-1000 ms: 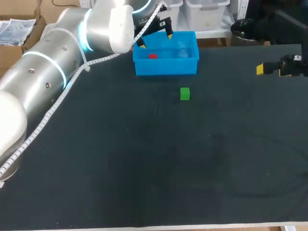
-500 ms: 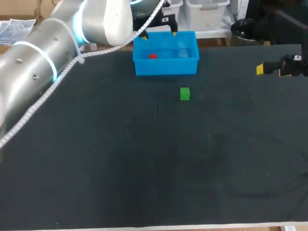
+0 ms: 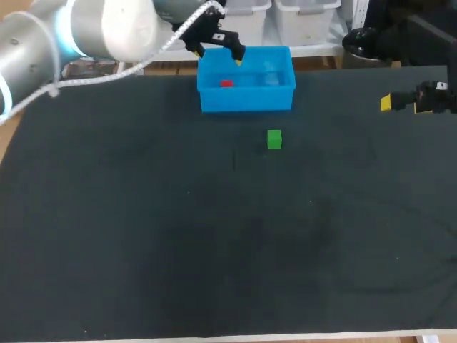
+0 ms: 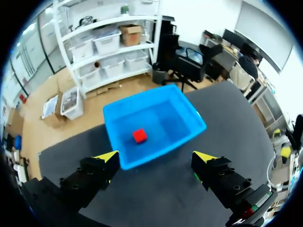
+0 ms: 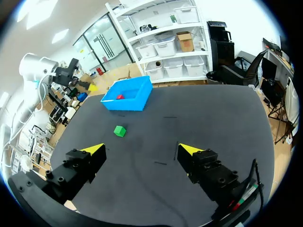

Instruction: Use the left arm to pick the red cube and place it into the blue plastic box first, then use the right arm to grasp the green cube and put it into the same blue plastic box after the first action is fully finished.

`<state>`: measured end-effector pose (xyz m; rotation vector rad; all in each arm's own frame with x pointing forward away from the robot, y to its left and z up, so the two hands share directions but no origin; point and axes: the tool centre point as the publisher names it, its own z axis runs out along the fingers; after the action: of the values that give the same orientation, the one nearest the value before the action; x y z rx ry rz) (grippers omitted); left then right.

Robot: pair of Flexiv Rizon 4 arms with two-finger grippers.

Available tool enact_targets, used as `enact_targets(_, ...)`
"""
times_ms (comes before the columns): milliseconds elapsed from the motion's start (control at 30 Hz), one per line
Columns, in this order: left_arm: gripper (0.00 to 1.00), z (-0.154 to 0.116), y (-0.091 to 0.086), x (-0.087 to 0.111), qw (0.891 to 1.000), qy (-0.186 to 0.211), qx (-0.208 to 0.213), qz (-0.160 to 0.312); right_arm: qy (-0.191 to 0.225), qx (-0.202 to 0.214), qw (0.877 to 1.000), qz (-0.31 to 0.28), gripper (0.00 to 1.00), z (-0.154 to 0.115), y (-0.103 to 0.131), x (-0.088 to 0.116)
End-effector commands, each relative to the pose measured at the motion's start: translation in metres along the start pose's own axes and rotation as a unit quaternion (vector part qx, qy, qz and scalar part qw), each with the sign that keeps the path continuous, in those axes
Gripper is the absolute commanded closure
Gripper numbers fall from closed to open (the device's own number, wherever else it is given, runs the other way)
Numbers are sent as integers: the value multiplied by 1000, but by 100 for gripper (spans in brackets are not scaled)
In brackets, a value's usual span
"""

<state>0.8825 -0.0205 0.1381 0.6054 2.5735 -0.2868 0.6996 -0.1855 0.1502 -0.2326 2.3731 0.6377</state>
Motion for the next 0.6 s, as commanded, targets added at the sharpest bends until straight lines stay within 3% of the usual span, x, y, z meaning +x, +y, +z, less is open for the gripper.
enact_targets(33,0,-37,-1,49,999,-39,-1,-1,0,0,1000,0,0,0,0,0)
enact_targets(467,0,-37,-1,49,999,-39,-1,-1,0,0,1000,0,0,0,0,0)
enact_targets(600,0,-50,-22,63,998,-51,17,27,0,0,1000,0,0,0,0,0)
